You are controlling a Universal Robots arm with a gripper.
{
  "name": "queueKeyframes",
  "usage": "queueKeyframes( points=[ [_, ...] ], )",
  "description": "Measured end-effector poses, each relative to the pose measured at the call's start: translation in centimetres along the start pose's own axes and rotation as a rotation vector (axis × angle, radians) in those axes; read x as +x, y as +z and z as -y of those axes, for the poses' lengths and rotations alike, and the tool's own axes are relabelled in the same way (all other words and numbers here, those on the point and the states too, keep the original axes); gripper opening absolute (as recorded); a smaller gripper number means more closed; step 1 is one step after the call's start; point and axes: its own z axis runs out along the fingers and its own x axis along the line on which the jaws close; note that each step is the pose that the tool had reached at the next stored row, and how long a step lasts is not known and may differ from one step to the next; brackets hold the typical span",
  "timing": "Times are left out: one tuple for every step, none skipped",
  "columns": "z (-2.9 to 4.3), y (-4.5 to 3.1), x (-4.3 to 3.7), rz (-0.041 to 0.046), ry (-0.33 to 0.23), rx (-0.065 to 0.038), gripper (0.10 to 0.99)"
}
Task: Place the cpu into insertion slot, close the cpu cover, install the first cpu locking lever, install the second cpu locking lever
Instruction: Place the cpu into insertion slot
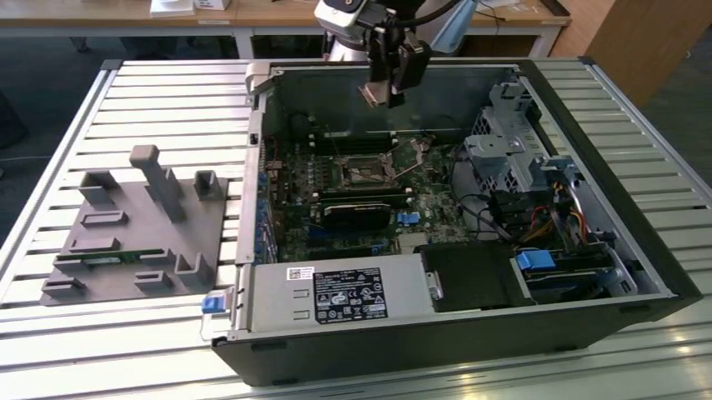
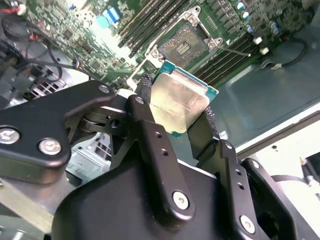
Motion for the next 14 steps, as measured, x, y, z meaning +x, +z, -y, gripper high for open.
queueKeyframes(
  points=[
    [0.0,0.0,0.0,0.0017,0.019,0.0,0.541],
    [0.0,0.01,0.0,0.0032,0.037,-0.001,0.541],
    [0.0,0.02,0.0,0.0047,0.055,-0.001,0.541],
    [0.01,0.03,0.0,0.0063,0.073,-0.001,0.541],
    [0.0,0.03,0.0,0.0079,0.091,-0.002,0.541],
    [0.0,0.04,0.0,0.0095,0.109,-0.002,0.541],
    [0.01,0.05,0.0,0.0111,0.127,-0.002,0.541],
    [0.01,0.06,0.0,0.0126,0.145,-0.003,0.541],
    [0.01,0.08,0.0,0.0141,0.163,-0.003,0.541],
    [0.01,0.1,0.0,0.0154,0.178,-0.003,0.541],
    [0.01,0.12,0.0,0.0166,0.191,-0.004,0.541],
    [0.02,0.14,0.01,0.0176,0.202,-0.004,0.541],
    [0.03,0.16,0.03,0.0184,0.211,-0.004,0.541],
    [0.03,0.18,0.03,0.0189,0.217,-0.004,0.541]
  ],
)
